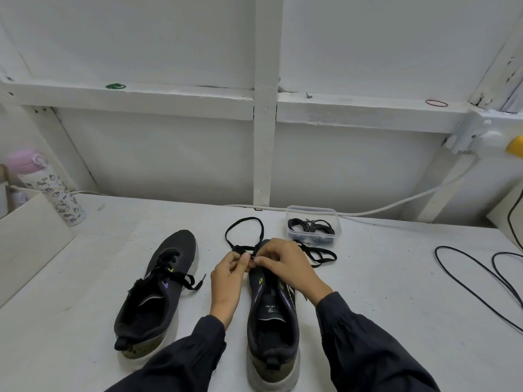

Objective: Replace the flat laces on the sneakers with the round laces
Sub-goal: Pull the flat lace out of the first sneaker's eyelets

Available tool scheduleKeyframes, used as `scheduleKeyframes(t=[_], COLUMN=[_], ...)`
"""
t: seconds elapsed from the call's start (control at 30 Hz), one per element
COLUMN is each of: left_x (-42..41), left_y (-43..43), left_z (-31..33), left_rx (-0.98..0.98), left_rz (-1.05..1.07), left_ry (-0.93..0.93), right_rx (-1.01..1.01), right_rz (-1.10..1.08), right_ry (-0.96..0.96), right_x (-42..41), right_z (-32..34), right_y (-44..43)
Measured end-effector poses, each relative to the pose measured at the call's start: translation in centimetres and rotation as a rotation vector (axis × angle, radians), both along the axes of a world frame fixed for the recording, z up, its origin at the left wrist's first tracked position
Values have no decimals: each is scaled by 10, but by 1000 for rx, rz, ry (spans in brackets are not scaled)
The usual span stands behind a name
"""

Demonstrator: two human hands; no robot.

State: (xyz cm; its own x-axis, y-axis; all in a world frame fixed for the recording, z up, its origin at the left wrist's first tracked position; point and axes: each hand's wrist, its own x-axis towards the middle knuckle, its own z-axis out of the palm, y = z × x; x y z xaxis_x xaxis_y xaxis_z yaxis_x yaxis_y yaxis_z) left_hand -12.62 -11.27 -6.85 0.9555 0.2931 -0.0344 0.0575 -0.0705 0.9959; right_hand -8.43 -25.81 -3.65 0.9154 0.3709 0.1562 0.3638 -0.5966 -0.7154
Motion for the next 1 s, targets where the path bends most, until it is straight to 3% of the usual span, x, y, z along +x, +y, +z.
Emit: scheduleKeyframes(t=[0.17,0.37,0.5,0.57,0.67,0.8,0.9,1.0], left_x=[-5,3,8,9,5,-8,-14,-15], left_y=[23,30,35,34,30,28,25,17], left_z=[-1,18,29,41,59,75,81,84], left_rx=[219,332,278,235,113,-102,-386,-748], left_rz=[126,215,-100,-334,-569,-834,-1047,-1253], left_ry=[59,-55,-259,-248,-156,-65,-65,-178], right_rx=[92,194,119,149,304,559,458,234], right_rz=[-58,-115,51,147,124,-125,-225,-157], right_ry=[-37,31,80,92,21,-78,-63,-11], right_x=[-6,-7,-9,-10,-6,6,12,-1], right_z=[25,54,67,75,85,89,73,51], right_y=[-3,-1,-2,-4,-4,-3,-1,3])
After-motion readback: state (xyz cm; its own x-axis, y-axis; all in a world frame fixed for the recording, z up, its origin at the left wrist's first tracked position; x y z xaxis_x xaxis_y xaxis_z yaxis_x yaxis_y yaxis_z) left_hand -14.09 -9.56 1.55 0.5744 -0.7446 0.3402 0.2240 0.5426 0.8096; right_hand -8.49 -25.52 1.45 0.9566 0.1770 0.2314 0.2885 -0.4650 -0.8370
